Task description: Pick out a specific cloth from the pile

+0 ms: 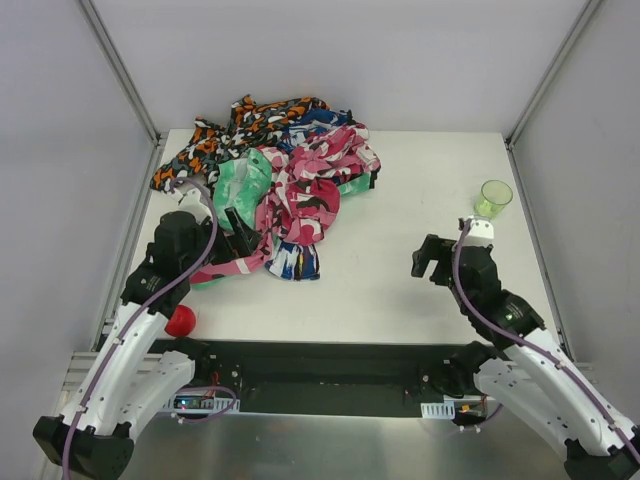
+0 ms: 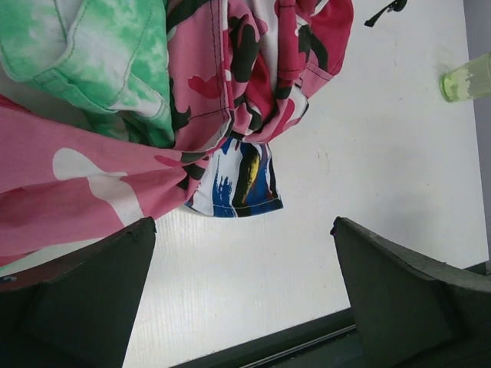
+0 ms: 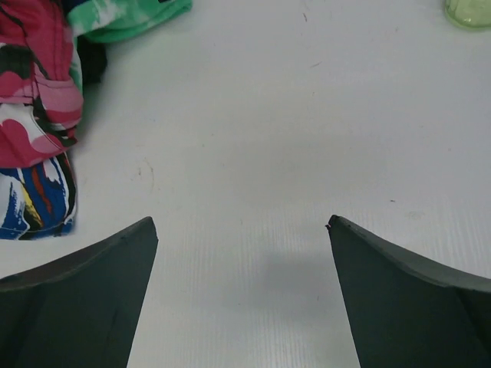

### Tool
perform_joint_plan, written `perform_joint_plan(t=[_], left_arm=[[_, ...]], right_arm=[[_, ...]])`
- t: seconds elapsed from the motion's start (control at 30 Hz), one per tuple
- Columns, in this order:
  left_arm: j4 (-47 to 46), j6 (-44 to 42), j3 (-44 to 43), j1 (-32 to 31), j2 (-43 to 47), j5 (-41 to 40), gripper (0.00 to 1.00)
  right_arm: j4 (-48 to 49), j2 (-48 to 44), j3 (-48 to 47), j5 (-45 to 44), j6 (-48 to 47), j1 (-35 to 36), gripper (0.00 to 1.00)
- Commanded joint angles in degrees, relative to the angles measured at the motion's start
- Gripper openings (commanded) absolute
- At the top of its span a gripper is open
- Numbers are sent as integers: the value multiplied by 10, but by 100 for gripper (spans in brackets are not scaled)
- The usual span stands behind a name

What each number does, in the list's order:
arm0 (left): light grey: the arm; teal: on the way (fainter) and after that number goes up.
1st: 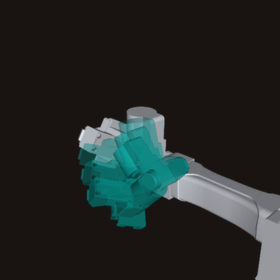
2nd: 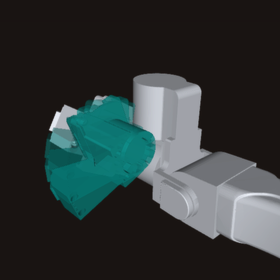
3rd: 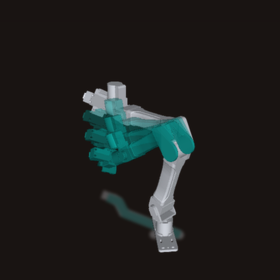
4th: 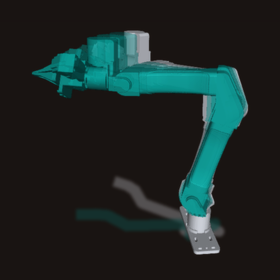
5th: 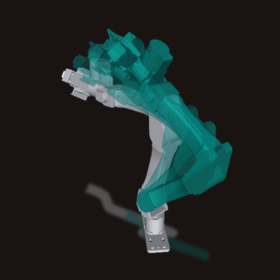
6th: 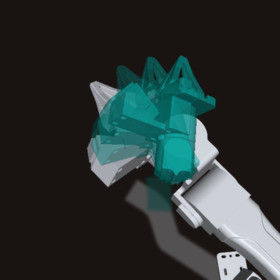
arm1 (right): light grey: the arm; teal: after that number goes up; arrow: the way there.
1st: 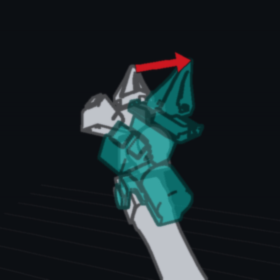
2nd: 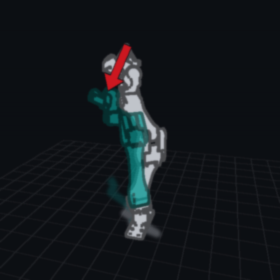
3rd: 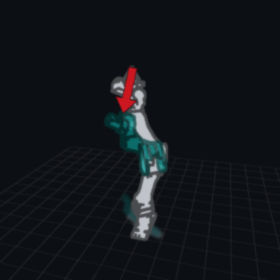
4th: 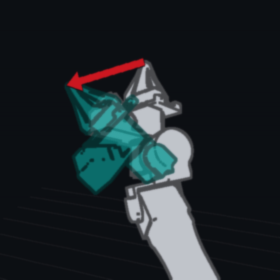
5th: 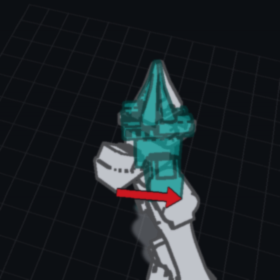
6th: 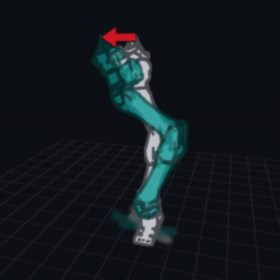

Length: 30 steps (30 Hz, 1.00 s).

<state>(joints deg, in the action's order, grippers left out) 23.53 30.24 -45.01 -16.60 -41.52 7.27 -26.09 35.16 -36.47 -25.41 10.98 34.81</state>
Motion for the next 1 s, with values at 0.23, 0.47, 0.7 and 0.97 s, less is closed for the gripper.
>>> perform_joint_plan(t=[0.23, 0.47, 0.7, 0.97], left_arm=[[-45, -146, -53, -46, -123, 75, 99], [-88, -334, -195, -51, -346, 39, 99], [-77, -367, -308, -48, -531, 71, 99], [-27, -338, -381, -50, -682, 47, 99]], right_arm=[[153, -56, 82, 73, -56, 2, 96], [171, -36, 78, 134, -94, 2, 96], [172, 10, 69, 181, -121, 3, 95], [171, 41, 62, 170, -130, 2, 96]])
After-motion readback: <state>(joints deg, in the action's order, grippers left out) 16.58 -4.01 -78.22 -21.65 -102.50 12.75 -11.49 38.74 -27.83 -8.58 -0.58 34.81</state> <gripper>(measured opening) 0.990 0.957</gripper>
